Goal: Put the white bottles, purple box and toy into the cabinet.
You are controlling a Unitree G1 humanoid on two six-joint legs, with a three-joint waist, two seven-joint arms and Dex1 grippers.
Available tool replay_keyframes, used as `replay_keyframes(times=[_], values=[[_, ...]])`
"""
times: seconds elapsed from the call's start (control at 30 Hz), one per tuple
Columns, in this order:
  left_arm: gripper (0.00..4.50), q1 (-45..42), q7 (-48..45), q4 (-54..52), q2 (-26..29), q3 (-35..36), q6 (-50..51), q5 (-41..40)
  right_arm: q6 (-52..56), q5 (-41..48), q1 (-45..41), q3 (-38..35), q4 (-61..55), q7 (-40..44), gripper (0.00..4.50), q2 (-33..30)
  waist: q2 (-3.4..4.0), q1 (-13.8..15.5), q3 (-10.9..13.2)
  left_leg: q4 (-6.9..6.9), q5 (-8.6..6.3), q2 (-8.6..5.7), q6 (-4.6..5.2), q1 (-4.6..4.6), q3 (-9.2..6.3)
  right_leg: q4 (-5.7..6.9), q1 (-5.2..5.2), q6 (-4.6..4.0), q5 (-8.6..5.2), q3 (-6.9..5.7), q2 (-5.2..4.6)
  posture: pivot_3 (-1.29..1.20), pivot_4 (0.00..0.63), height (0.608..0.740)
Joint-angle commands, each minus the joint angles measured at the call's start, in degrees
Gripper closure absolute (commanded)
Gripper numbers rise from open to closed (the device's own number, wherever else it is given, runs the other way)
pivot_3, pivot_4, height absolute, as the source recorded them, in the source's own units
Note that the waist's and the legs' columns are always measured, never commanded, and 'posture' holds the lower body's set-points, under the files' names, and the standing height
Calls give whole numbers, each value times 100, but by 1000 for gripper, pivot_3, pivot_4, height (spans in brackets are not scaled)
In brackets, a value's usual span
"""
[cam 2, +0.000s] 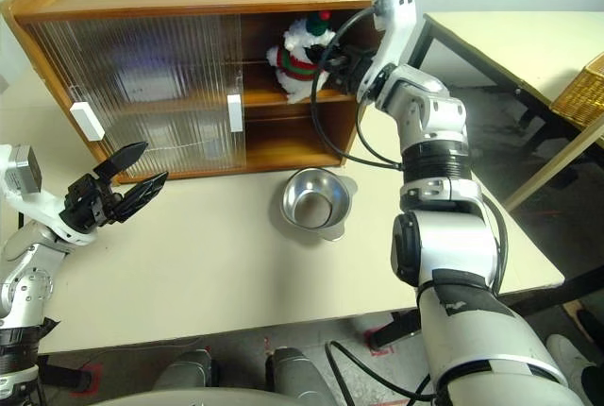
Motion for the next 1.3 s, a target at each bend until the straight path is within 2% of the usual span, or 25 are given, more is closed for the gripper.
replay_keyframes(times=[0.03, 0.1, 0.4, 0.5, 0.53, 0.7, 1.1, 1.3], values=[[0, 54, 25, -121, 0, 7, -25, 45, -226, -232, -103, 57, 452, -105, 4469, 144, 0, 4, 0, 0, 0, 1, 0, 0, 0, 0, -1, -2, 0, 0, 0, -17, 53, 740], [0, 59, 34, -128, 4, 11, -26, 45, -414, -343, -124, 71, 643, -185, 4470, 201, 0, 6, 0, 0, 0, 1, 0, 0, 0, 1, -1, -6, 0, -1, 0, -17, 53, 740], [0, 107, 29, -162, 47, 46, -13, 22, -772, -526, -123, 17, 874, -276, 1383, 335, 2, 20, 1, 0, -1, 2, -2, -2, 0, 1, -2, -20, -2, -1, 0, -10, 57, 740], [0, 103, 14, -155, 52, 41, -11, 16, -744, -520, -107, -6, 795, -242, 193, 325, 2, 23, 1, -2, -3, 3, -6, -3, 1, 1, -4, -27, -6, -1, 0, -10, 57, 740], [0, 100, 8, -152, 53, 39, -11, 14, -733, -515, -101, -12, 766, -231, 42, 319, 2, 24, 1, -3, -4, 3, -7, -4, 1, 1, -6, -28, -6, -2, 0, -10, 57, 740], [0, 38, -36, -71, 49, 25, -22, 18, -559, -439, -43, -56, 445, -205, 42, 286, 2, 22, 2, -9, -7, 5, -11, -6, 2, 1, -11, -28, -7, -3, 0, -22, 56, 740], [0, -20, -139, 45, -11, -26, -52, 33, 1275, 240, 1199, -305, -2703, -444, 42, -114, 3, 15, 2, -5, -7, 5, -10, -5, 5, 1, -7, -27, -9, -6, 1, -54, 45, 740], [0, -102, -183, 116, -42, -80, -47, 51, 2021, 694, 1803, -513, -3752, -600, 42, -297, 2, -5, 1, 6, -2, 4, -3, 1, 9, 2, 2, -10, -2, -2, 2, -70, 43, 740]])
